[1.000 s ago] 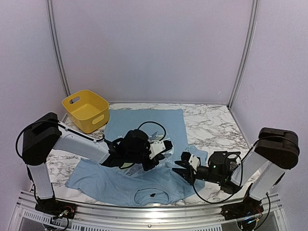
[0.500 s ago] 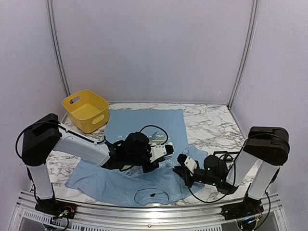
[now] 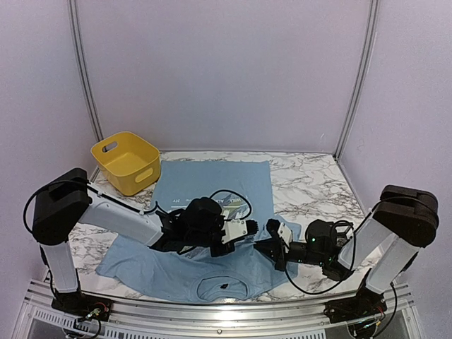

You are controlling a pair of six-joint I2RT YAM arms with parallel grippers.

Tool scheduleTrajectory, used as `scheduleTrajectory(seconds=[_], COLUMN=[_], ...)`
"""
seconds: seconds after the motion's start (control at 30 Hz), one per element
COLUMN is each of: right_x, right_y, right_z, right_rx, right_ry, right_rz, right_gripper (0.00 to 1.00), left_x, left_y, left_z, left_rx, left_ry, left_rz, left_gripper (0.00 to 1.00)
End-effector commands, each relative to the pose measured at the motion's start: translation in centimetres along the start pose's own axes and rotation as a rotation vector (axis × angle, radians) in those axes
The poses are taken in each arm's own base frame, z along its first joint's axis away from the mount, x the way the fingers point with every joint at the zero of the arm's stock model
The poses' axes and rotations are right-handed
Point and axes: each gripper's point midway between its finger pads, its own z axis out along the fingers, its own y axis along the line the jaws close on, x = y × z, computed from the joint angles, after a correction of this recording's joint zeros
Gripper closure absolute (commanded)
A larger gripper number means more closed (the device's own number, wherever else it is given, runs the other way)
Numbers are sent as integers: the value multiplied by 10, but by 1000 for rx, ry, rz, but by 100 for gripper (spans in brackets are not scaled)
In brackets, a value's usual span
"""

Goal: Pin the brooch onto the clothing

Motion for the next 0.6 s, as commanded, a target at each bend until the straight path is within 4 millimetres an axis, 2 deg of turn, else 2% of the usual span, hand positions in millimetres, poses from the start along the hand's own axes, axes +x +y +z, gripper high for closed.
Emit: scheduleTrajectory(seconds=[0.0, 0.27, 0.57], right_x=[-3, -7, 3], right_y=[7, 3, -20], right_z=[3, 2, 6], right_rx=[-70, -57, 47], right_ry=[-4, -21, 29], right_rz=[49, 74, 128], right_gripper=[100, 100, 100], left_x=[-7, -4, -21], left_y=[-6, -11, -22], left_z=[10, 11, 2], left_rx=[9, 15, 93], left_ry=[-22, -13, -79], left_rz=[37, 52, -6], left_gripper=[100, 100, 100])
